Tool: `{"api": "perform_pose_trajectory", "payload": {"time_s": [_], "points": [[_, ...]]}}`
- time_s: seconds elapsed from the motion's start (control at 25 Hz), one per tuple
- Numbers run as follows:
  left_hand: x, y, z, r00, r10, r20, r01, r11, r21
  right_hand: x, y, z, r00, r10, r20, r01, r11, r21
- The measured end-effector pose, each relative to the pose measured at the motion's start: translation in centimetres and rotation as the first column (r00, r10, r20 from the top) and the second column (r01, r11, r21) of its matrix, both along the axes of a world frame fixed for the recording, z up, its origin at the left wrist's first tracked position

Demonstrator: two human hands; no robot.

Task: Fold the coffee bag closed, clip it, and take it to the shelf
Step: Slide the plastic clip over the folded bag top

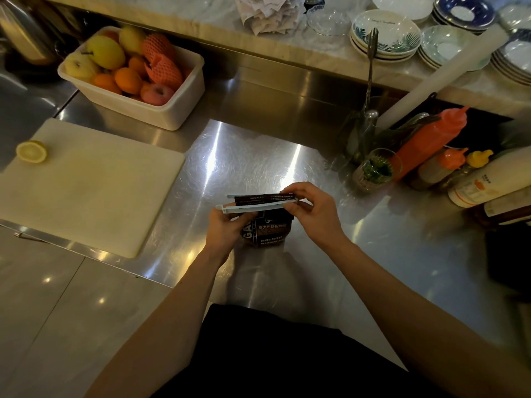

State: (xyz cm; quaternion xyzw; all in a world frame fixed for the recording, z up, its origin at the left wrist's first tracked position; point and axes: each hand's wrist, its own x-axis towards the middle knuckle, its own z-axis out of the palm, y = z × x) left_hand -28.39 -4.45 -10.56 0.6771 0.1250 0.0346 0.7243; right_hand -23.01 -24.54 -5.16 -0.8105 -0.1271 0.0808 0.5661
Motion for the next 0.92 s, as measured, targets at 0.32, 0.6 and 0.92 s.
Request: {"api": "perform_pose_trajectory", "payload": {"time_s": [0.32,0.6,0.92], "points": [[-0.5,-1.5,1.1,1.000,0.009,0.024,-0.006,0.993,-0.117,0.6,-0.9,-0.1,0.999,0.038,-0.013,-0.038,0.999,-0.002],[0.2,-2.5,1.0,0.998,0.031,-0.054,-0.036,0.995,-0.096,-0.3,-0.8,-0.3,0.999,-0.032,-0.033,0.035,0.997,0.073],[0.1,-2.7,1.3,0.993,0.070,-0.096,-0.084,0.986,-0.141,-0.6,-0.4,-0.5,0.996,-0.062,-0.057,0.068,0.992,0.108]]}}
